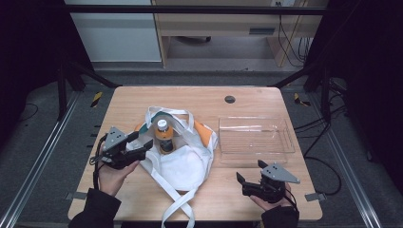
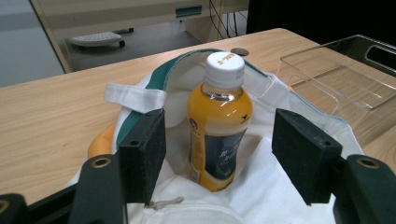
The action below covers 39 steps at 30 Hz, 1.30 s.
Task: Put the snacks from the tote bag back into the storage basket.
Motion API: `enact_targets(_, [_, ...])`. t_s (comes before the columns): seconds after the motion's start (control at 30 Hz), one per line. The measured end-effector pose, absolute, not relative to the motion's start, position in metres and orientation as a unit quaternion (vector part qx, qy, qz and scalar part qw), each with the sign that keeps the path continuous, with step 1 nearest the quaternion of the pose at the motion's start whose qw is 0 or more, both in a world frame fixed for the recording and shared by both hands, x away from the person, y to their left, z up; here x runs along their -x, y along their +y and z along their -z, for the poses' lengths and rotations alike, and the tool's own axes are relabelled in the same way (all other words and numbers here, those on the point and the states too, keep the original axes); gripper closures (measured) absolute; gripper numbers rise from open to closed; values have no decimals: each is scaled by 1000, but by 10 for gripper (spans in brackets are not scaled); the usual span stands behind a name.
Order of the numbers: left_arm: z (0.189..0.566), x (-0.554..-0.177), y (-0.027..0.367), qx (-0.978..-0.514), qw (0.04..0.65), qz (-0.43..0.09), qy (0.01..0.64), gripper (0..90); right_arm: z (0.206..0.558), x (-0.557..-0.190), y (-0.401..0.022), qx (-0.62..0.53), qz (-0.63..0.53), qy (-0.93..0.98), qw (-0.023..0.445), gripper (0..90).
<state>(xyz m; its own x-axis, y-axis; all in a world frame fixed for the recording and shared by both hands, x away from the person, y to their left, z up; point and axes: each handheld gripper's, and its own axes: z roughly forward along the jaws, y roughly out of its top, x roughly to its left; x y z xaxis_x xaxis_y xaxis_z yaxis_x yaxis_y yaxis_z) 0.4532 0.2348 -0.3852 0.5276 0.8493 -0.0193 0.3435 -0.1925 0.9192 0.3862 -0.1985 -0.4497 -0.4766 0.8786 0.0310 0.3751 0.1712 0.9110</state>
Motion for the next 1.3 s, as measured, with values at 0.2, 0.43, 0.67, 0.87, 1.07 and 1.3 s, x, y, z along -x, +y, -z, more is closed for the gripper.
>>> enact_targets(0.2, [383, -459, 228, -727, 489, -260, 407, 349, 453, -383, -202, -441, -468, 717, 268, 120])
enact_targets(0.43, [382, -468, 219, -724, 489, -263, 409, 355, 454, -383, -202, -441, -466, 719, 268, 125])
enact_targets(0.67, [383, -477, 210, -722, 488, -266, 411, 368, 455, -383, -201, -440, -463, 723, 265, 127])
enact_targets(0.87, [387, -484, 201, -725, 485, -265, 411, 401, 456, -384, -201, -439, -463, 723, 264, 128])
enact_targets(1.07, [389, -493, 194, -726, 478, -270, 414, 446, 456, -385, -201, -437, -464, 724, 264, 131])
enact_targets(1.3, [397, -502, 188, -727, 468, -269, 424, 506, 456, -385, -200, -437, -464, 725, 262, 132])
